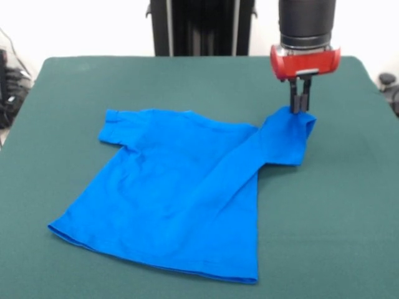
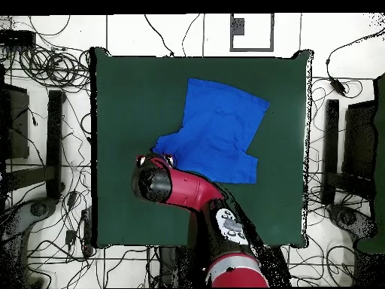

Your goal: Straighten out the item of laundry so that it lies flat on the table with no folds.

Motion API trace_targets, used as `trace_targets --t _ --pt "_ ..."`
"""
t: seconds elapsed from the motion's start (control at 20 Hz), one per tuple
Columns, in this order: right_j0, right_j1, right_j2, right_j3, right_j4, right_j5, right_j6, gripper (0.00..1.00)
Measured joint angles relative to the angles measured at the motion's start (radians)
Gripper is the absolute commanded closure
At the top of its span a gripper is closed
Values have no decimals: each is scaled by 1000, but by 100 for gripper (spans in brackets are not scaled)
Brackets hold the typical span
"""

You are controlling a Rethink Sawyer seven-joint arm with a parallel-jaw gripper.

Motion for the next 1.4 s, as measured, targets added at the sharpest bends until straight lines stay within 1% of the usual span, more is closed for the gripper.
trace_targets --t 0.45,0.6,0.65,1.4 --pt "7 0 1 0 22 -4 0 100" --pt "7 0 1 0 25 -24 0 100" --pt "7 0 1 0 25 -49 0 0" --pt "16 0 1 0 27 -116 0 0"
